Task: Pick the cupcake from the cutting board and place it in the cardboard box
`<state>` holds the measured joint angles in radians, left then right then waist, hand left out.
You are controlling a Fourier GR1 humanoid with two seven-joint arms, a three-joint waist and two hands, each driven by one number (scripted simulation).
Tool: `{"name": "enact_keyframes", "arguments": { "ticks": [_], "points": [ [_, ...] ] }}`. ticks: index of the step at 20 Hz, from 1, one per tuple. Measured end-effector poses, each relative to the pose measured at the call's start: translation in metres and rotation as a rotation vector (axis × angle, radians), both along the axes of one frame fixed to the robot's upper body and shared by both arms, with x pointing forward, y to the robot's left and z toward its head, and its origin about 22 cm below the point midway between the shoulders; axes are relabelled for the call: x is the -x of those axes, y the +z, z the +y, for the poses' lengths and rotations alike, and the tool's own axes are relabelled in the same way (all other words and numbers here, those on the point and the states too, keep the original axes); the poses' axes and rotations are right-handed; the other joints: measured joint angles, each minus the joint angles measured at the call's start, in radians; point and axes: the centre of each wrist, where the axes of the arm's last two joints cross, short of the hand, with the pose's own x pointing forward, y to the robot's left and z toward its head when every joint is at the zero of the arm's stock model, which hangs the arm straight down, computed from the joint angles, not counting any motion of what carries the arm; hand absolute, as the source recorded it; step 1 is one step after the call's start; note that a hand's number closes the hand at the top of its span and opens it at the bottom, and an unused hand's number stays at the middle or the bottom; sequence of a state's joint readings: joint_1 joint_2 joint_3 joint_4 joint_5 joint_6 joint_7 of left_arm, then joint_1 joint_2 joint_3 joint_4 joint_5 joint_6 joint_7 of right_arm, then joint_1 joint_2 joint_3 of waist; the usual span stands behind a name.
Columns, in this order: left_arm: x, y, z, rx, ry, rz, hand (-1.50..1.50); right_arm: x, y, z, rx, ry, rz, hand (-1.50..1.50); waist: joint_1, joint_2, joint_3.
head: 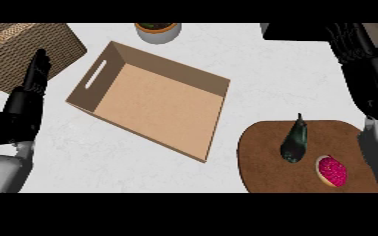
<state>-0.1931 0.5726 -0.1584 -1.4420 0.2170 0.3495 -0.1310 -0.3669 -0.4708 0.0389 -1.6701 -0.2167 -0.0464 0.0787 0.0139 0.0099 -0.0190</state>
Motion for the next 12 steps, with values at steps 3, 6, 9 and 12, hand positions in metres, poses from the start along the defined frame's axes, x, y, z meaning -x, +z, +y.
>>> {"name": "enact_keyframes", "arguments": {
  "ticks": [3,6,9,12],
  "points": [
    [0.007,-0.013,0.000,0.005,0.012,0.043,0.00,0.005,-0.006,-0.001,-0.050,0.069,-0.013,-1.50,-0.006,-0.005,0.010],
    [0.018,-0.030,-0.004,-0.003,0.029,0.131,0.00,0.010,-0.016,-0.011,-0.149,0.189,-0.037,-1.50,-0.013,-0.008,0.017],
    [0.028,-0.045,-0.008,0.011,0.027,0.205,0.00,0.017,-0.027,-0.044,0.068,0.029,0.001,-1.50,-0.026,-0.006,0.015],
    [0.031,-0.046,-0.015,0.022,0.021,0.247,0.00,0.031,-0.071,-0.057,-0.027,-0.066,0.031,-1.50,-0.025,-0.008,0.020]
  ]
}}
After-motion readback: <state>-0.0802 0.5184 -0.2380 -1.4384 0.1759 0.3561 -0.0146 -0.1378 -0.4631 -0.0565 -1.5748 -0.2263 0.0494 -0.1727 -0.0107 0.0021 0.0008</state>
